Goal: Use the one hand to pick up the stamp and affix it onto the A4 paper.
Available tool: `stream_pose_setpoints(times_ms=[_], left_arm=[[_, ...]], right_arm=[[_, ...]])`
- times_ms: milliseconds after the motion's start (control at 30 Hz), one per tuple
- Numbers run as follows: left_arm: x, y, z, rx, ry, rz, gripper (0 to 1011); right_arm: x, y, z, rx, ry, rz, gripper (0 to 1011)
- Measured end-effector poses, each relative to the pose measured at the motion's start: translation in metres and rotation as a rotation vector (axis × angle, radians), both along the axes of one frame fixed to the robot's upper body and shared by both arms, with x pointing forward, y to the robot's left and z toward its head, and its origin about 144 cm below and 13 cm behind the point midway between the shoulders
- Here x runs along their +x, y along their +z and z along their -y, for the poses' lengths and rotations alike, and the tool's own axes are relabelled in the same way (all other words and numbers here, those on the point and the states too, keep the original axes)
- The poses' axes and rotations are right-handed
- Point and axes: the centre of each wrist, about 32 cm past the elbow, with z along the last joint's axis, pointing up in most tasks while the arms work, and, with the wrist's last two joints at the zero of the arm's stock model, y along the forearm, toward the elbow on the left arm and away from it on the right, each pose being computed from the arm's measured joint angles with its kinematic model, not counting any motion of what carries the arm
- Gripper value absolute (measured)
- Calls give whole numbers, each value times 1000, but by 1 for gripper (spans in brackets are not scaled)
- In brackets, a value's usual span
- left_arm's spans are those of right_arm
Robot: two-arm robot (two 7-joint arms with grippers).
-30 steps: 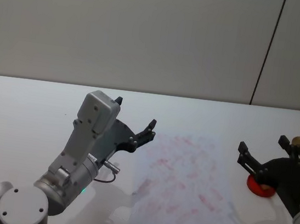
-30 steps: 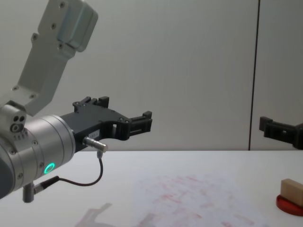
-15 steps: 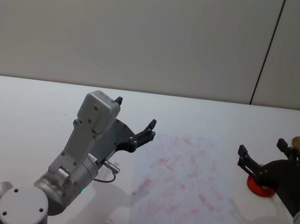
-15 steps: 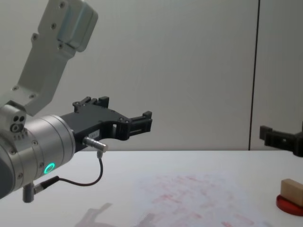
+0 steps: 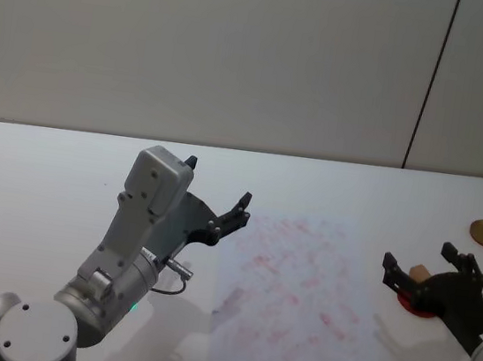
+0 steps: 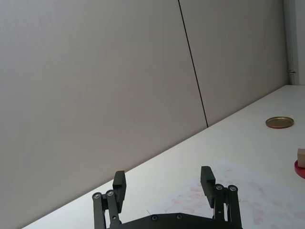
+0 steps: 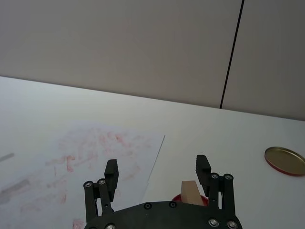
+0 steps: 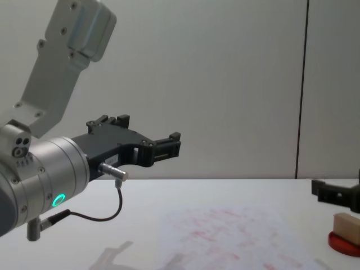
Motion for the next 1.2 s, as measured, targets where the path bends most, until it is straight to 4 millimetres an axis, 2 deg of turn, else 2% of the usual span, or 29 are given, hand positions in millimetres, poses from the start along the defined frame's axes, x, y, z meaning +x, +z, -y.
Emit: stream_pose_setpoints(times_ms=[1200], left_arm=[[0, 0, 0, 0, 0, 0, 993]], right_arm=[[14, -27, 14, -39, -49, -117, 1001]])
